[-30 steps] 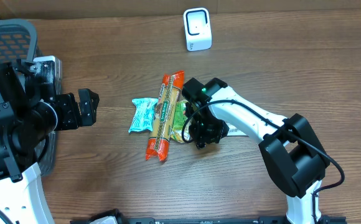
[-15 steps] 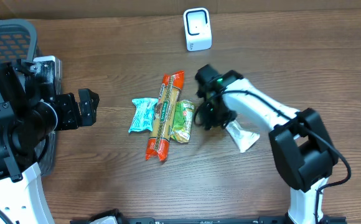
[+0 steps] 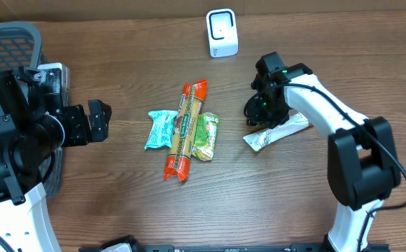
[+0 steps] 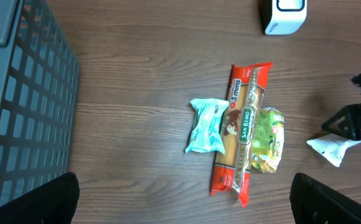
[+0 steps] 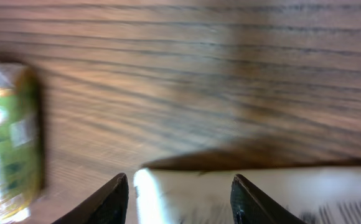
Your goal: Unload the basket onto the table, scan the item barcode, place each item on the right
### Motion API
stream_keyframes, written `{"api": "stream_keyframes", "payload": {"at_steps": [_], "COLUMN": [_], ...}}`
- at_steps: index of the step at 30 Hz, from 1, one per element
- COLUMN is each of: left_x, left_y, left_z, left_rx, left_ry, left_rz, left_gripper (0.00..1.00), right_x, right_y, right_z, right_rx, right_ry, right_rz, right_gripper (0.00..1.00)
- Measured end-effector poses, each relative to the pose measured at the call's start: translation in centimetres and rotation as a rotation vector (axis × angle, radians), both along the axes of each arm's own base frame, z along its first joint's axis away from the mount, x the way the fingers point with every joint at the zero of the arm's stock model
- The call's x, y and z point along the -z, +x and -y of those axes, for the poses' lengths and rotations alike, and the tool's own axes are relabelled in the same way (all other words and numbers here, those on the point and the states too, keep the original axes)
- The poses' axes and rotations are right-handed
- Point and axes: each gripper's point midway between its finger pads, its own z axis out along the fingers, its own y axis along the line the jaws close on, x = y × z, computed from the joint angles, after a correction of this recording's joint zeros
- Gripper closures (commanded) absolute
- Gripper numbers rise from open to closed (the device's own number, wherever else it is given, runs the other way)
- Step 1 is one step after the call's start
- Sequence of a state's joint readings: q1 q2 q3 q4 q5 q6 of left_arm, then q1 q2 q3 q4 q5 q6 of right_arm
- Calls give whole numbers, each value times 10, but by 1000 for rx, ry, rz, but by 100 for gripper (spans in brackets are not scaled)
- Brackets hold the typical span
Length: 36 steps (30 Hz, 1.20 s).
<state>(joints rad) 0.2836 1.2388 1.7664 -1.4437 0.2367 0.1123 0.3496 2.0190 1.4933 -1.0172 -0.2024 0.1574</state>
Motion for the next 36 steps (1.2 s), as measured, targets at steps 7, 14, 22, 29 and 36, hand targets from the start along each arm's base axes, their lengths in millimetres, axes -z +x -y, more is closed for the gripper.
{"api": "stream_keyframes", "payload": {"at_steps": [7, 14, 22, 29, 36], "left_x": [0, 0, 0, 0, 0], "left_y": [0, 0, 0, 0, 0], "left_z": [0, 0, 0, 0, 0], "left_rx": [0, 0, 0, 0, 0], "left_ry": [0, 0, 0, 0, 0], "left_rz": [0, 0, 0, 0, 0], "left_gripper": [0, 0, 0, 0, 0], "right_x": [-80, -108, -58, -25, -7], "right_y": [-1, 7, -12, -22, -33], "right_z": [-4, -4, 20, 28, 33], "right_rx": [52, 216, 506, 614, 636], "right_ry": [71, 124, 5, -28, -49], "right_rz": [120, 167, 38, 3, -23], "right_gripper": [45, 41, 32, 27, 26]}}
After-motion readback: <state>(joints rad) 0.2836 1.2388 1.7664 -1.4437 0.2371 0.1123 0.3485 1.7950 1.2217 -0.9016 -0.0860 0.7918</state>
